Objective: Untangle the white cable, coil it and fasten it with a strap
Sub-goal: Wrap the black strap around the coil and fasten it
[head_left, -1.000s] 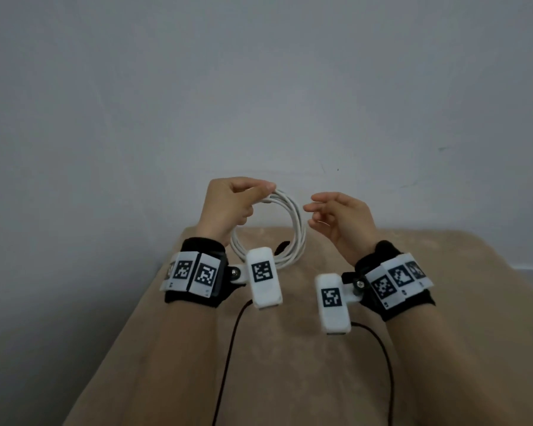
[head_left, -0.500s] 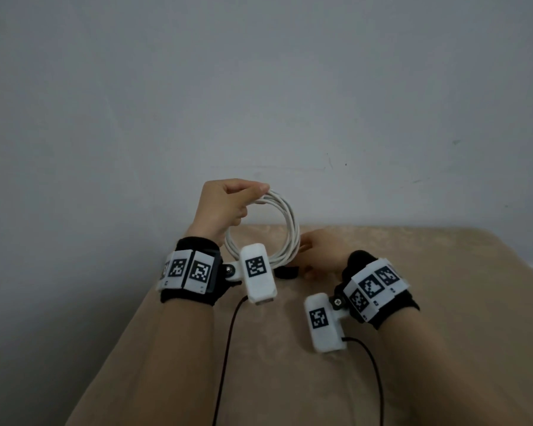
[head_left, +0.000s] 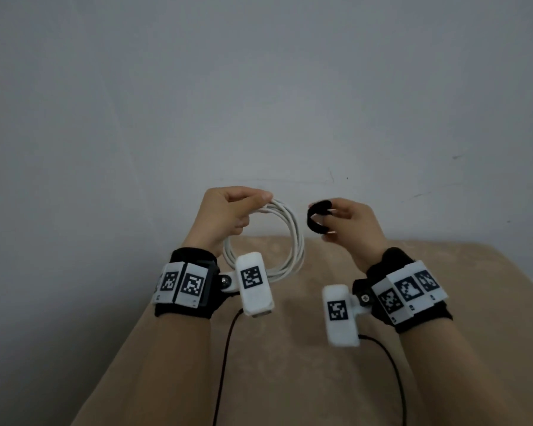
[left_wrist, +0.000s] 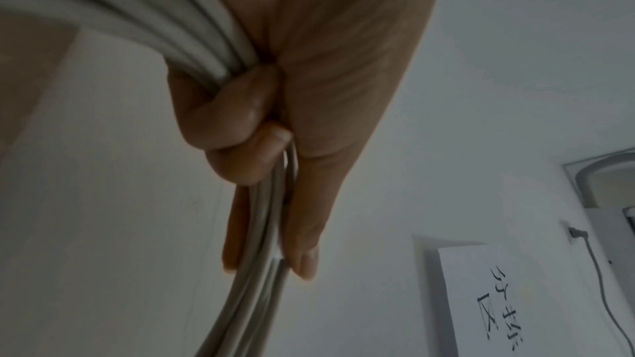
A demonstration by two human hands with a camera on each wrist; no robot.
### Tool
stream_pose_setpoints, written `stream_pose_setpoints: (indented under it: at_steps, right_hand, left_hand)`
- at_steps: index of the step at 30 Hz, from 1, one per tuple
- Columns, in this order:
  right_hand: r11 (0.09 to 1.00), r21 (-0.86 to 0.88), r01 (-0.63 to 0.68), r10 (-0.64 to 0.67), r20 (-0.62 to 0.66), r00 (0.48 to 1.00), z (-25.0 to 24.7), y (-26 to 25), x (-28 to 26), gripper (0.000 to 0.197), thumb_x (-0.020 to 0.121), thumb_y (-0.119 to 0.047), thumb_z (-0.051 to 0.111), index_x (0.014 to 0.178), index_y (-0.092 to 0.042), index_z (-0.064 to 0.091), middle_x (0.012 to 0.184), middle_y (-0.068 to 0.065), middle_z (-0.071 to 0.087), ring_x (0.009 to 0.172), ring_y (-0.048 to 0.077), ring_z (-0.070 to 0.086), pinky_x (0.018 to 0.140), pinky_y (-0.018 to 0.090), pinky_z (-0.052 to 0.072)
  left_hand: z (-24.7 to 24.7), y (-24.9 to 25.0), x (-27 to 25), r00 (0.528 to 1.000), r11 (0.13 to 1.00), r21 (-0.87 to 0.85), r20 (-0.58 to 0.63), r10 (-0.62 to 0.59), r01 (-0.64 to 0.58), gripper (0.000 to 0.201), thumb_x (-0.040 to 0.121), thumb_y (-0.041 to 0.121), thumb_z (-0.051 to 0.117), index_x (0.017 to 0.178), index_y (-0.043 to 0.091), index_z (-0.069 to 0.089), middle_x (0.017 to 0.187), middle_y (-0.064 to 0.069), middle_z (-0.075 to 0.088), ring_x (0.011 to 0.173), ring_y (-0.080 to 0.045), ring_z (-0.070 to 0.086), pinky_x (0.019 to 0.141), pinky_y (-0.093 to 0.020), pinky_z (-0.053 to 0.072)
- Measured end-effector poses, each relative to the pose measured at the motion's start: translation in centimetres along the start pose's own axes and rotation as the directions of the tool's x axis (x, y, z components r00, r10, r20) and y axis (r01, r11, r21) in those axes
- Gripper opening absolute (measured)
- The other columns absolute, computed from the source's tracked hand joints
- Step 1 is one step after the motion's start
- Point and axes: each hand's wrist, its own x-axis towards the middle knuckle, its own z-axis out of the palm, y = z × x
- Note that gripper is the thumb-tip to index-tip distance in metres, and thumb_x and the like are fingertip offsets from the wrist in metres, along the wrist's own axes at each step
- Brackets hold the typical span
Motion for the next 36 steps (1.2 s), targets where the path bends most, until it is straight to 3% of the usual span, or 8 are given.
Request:
stream_pose_setpoints:
  at_steps: [3,6,10,15,20,27,33,36]
  right_hand:
    - [0.981,-0.116,0.156,-0.161,-0.031,0.986,-0.3,-1.3,-0.1,0.027,0.090,0.000,0.055,0.098,-0.018,0.074,0.093,-0.002,0.071,0.074,0.005,0.059,0.057,0.010,0.045]
    - [0.954,-0.192,0.229,-0.234,-0.007,0.972,0.1,-1.9,-0.2,0.040,0.088,0.001,0.052,0.086,-0.034,0.073,0.093,-0.010,0.071,0.087,0.011,0.066,0.077,0.026,0.054]
    - [0.931,-0.263,0.254,-0.253,0.041,0.967,0.7,-2.1,-0.3,0.027,0.087,-0.007,0.057,0.097,-0.025,0.075,0.101,-0.003,0.072,0.098,0.017,0.066,0.092,0.038,0.052]
    - [0.929,-0.256,0.268,-0.244,0.122,0.962,0.4,-2.4,-0.6,0.030,0.088,-0.007,0.059,0.088,-0.033,0.075,0.091,-0.005,0.073,0.079,0.007,0.065,0.068,0.021,0.047]
    - [0.926,-0.249,0.285,-0.263,0.118,0.958,0.6,-2.5,-0.8,0.029,0.082,-0.010,0.064,0.083,-0.037,0.074,0.098,-0.001,0.073,0.093,0.022,0.068,0.088,0.044,0.055]
    - [0.959,-0.157,0.238,-0.227,0.087,0.970,0.6,-2.5,-0.9,0.021,0.085,-0.005,0.063,0.094,-0.019,0.075,0.090,-0.005,0.073,0.057,-0.011,0.058,0.048,0.004,0.038]
    - [0.951,-0.160,0.266,-0.256,0.081,0.963,0.8,-2.7,-1.1,0.025,0.088,0.000,0.057,0.099,-0.015,0.074,0.084,-0.006,0.070,0.052,-0.012,0.055,0.048,0.005,0.040]
    - [0.932,-0.220,0.289,-0.276,0.090,0.957,0.8,-2.6,-1.0,0.027,0.089,-0.002,0.057,0.101,-0.018,0.074,0.094,-0.004,0.072,0.080,-0.003,0.067,0.069,0.014,0.053]
  left_hand:
    - [1.2,0.2,-0.1,0.997,0.997,0.079,0.072,-0.016,0.011,0.008,0.078,0.018,0.076,0.082,0.011,0.077,0.068,-0.003,0.065,0.042,-0.009,0.027,0.039,-0.019,0.020]
    - [2.4,0.3,-0.3,0.989,0.988,0.156,0.150,-0.021,-0.002,0.012,0.077,0.018,0.077,0.085,0.010,0.077,0.068,-0.002,0.068,0.041,-0.009,0.028,0.039,-0.019,0.021]
    - [3.3,0.4,-0.5,0.982,0.985,0.170,0.187,-0.012,-0.020,0.015,0.077,0.019,0.077,0.088,0.009,0.077,0.063,0.003,0.068,0.040,-0.007,0.029,0.039,-0.018,0.023]
    - [3.3,0.4,-0.3,0.990,0.984,0.172,0.140,0.011,-0.035,0.015,0.077,0.018,0.078,0.089,0.010,0.077,0.061,0.004,0.065,0.039,-0.004,0.032,0.040,-0.016,0.025]
    - [3.1,0.6,-0.5,0.983,0.992,0.126,0.181,0.001,-0.024,0.017,0.078,0.015,0.075,0.091,0.004,0.075,0.058,0.002,0.061,0.040,-0.007,0.027,0.039,-0.018,0.020]
    - [2.8,0.7,-0.6,0.982,0.992,0.116,0.188,0.028,-0.051,0.015,0.079,0.013,0.075,0.089,0.003,0.075,0.059,0.000,0.062,0.040,-0.008,0.027,0.040,-0.018,0.020]
    - [2.7,0.7,-0.6,0.979,0.998,0.055,0.201,0.019,-0.031,0.006,0.081,0.010,0.071,0.086,0.007,0.073,0.057,0.004,0.061,0.042,-0.010,0.025,0.040,-0.019,0.016]
    - [2.7,0.7,-0.6,0.981,0.998,0.053,0.193,0.015,-0.026,0.004,0.081,0.009,0.072,0.084,0.009,0.074,0.058,0.002,0.062,0.042,-0.010,0.026,0.040,-0.019,0.016]
